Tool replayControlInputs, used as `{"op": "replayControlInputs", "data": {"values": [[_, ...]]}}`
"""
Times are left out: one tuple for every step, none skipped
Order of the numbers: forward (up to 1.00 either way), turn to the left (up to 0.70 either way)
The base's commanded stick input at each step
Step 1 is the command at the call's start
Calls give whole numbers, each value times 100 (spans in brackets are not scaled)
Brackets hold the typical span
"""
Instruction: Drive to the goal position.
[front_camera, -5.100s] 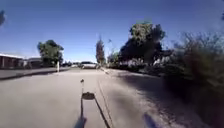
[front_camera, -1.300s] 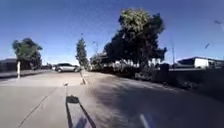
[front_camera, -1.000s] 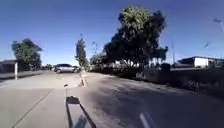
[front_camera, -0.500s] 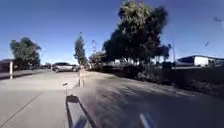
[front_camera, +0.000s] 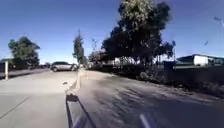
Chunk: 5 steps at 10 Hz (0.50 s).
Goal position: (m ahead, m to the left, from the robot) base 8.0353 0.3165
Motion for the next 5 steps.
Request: {"op": "replayControlInputs", "data": {"values": [[98,0],[98,0],[98,0],[98,0],[98,0]]}}
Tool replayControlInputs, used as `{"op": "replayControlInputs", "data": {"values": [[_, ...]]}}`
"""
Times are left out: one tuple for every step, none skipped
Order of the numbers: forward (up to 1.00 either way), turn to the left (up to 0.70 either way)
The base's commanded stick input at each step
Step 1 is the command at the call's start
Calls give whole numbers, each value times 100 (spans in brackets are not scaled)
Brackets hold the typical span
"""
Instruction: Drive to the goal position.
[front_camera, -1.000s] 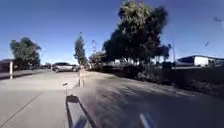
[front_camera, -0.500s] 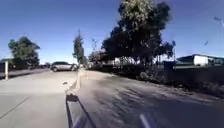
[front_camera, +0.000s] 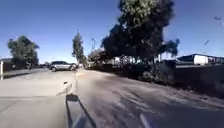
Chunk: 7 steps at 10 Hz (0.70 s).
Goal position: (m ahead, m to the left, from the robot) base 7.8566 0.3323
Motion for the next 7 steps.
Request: {"op": "replayControlInputs", "data": {"values": [[98,0],[98,0],[98,0],[98,0],[98,0],[98,0],[98,0]]}}
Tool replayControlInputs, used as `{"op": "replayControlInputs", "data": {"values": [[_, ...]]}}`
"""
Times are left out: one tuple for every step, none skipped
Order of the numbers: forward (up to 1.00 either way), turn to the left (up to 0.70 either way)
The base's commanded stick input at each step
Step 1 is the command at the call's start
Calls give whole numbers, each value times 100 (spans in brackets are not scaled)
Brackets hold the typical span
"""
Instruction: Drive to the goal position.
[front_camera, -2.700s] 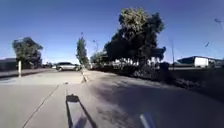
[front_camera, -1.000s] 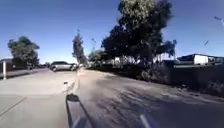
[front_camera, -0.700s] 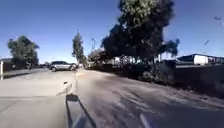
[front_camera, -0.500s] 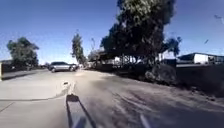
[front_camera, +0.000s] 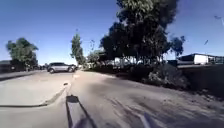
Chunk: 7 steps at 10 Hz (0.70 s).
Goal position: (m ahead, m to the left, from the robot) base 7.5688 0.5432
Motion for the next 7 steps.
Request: {"op": "replayControlInputs", "data": {"values": [[98,0],[98,0],[98,0],[98,0],[98,0],[98,0],[98,0]]}}
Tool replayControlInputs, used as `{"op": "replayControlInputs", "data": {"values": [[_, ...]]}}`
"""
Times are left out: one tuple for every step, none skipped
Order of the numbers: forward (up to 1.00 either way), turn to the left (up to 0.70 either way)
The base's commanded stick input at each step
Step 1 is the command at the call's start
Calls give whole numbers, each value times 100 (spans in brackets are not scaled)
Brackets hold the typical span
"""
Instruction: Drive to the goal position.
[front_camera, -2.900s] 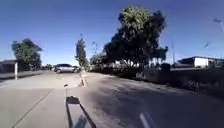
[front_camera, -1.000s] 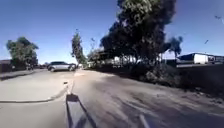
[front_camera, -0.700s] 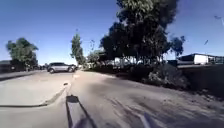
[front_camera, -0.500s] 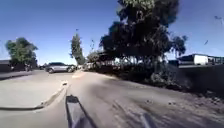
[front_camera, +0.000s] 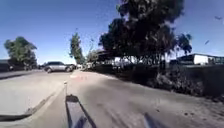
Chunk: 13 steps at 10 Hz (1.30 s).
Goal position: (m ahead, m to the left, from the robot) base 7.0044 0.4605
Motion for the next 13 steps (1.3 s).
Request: {"op": "replayControlInputs", "data": {"values": [[98,0],[98,0],[98,0],[98,0],[98,0],[98,0],[98,0],[98,25],[98,37],[98,37],[98,8],[98,0],[98,0]]}}
